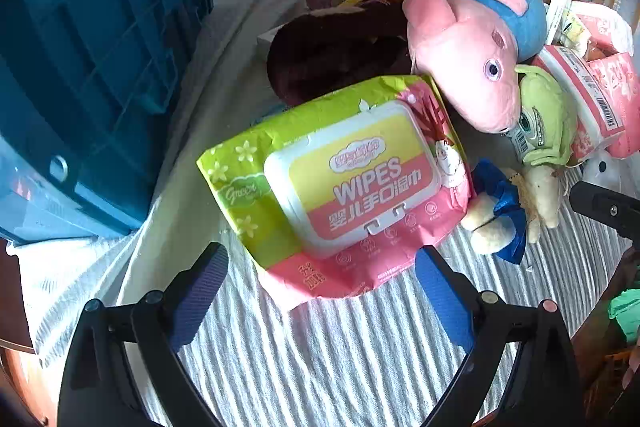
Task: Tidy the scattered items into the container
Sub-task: 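Grasp the green WIPES pack with the left tool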
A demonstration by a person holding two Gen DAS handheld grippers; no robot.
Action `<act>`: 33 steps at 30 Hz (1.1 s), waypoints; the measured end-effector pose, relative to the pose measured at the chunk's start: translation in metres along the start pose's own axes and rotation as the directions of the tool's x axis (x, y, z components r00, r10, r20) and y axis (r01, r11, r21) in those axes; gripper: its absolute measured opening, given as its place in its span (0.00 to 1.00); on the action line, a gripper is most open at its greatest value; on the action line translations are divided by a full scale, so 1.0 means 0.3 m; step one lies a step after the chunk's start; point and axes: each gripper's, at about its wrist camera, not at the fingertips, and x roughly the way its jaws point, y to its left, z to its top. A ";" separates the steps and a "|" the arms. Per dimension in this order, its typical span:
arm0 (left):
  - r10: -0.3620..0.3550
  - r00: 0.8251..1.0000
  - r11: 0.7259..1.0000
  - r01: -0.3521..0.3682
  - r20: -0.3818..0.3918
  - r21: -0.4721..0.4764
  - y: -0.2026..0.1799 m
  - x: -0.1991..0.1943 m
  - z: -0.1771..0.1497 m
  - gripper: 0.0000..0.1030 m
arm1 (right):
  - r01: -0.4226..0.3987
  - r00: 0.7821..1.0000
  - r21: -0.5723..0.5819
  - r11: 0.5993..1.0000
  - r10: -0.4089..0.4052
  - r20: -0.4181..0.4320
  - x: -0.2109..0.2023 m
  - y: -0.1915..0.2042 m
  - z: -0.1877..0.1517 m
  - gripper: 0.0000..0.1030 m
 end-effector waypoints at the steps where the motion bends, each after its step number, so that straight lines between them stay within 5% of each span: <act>1: 0.003 1.000 1.000 -0.003 -0.002 -0.003 0.007 0.003 -0.010 0.93 | 0.011 1.000 -0.008 1.000 -0.011 -0.003 0.008 0.005 -0.004 0.97; 8: 0.020 1.000 0.998 -0.019 0.015 -0.059 0.060 -0.005 -0.016 0.93 | 0.032 0.999 -0.042 0.999 -0.033 -0.016 0.022 0.029 -0.019 0.83; 10: 0.033 0.999 0.997 -0.032 0.018 -0.068 0.070 -0.003 -0.013 0.93 | 0.032 0.999 -0.049 0.998 -0.033 -0.009 0.010 0.035 -0.025 0.66; 18: 0.084 0.995 0.985 -0.074 0.059 -0.155 0.169 -0.064 -0.063 0.91 | -0.038 0.999 -0.115 0.993 0.041 0.026 -0.048 0.074 -0.048 0.55; 25: 0.065 0.994 0.990 -0.054 0.084 -0.133 0.240 -0.119 -0.103 0.59 | -0.090 0.995 -0.158 0.983 0.095 0.025 -0.065 0.181 -0.098 0.49; 31: 0.075 0.990 0.992 -0.061 0.120 -0.114 0.318 -0.157 -0.142 0.58 | -0.085 0.996 -0.111 0.990 0.086 -0.001 -0.046 0.201 -0.157 0.49; 33: 0.079 0.994 0.993 -0.071 0.078 -0.098 0.322 -0.114 -0.140 0.58 | -0.079 0.997 -0.095 0.992 0.079 -0.004 -0.049 0.197 -0.183 0.49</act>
